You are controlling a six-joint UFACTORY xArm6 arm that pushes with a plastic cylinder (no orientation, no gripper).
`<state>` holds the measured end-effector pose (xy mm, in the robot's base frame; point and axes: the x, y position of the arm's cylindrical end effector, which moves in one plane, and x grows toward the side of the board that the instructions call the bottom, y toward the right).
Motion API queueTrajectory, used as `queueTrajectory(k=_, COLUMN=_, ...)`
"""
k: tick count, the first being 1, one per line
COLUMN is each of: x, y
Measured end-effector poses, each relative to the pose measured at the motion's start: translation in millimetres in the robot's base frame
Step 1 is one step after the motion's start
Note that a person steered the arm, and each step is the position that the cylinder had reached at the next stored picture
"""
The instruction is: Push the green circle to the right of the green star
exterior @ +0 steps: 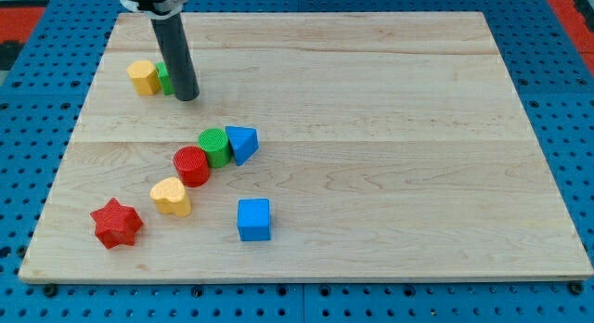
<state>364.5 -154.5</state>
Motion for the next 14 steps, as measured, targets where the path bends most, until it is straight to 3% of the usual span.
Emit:
queueTrajectory(k=2, x=27, y=71)
queueTrajectory(k=5, x=84, y=-15)
queueTrajectory(k=7, x=110, y=50)
queueTrajectory(k=9, x=48, y=53)
queueTrajectory(k=11, x=106, y=55)
queueTrajectory(k=12, x=98, y=84)
queueTrajectory(k=14, x=-4, y=66)
